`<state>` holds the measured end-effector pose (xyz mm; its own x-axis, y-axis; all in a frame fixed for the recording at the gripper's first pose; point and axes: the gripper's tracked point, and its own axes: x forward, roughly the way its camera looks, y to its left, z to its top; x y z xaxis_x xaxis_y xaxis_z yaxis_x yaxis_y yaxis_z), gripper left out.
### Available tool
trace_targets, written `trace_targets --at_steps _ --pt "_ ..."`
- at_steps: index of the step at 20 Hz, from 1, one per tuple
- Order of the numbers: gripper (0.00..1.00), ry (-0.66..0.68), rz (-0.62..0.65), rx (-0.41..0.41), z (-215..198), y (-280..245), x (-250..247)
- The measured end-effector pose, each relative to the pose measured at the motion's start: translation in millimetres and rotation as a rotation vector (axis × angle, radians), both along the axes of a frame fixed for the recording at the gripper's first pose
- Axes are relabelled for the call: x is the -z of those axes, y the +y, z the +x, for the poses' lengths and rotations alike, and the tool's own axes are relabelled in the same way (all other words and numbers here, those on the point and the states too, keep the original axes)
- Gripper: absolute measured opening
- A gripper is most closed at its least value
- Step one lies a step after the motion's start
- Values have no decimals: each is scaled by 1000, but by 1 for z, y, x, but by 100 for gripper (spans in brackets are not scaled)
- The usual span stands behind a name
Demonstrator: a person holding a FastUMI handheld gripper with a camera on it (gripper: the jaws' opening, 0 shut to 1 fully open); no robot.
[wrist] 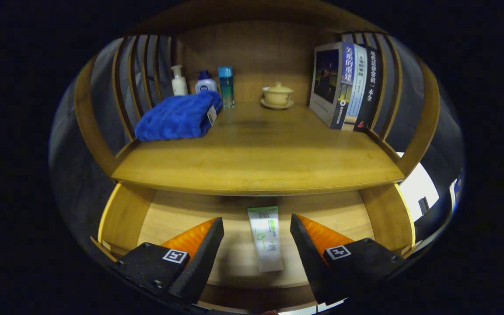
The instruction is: Pull open the drawer, take out the items inside it, and place them on the countertop above the cabinet.
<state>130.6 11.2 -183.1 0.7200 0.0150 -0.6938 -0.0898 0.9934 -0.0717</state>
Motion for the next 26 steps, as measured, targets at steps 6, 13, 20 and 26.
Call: trace_targets --at_steps 6,13,20,26 --pt "98 205 -21 51 2 -10 46" --pt "85 355 -70 73 -9 -21 65" --pt "49 425 -64 56 -22 -17 69" --pt "33 374 8 106 -27 -23 43"
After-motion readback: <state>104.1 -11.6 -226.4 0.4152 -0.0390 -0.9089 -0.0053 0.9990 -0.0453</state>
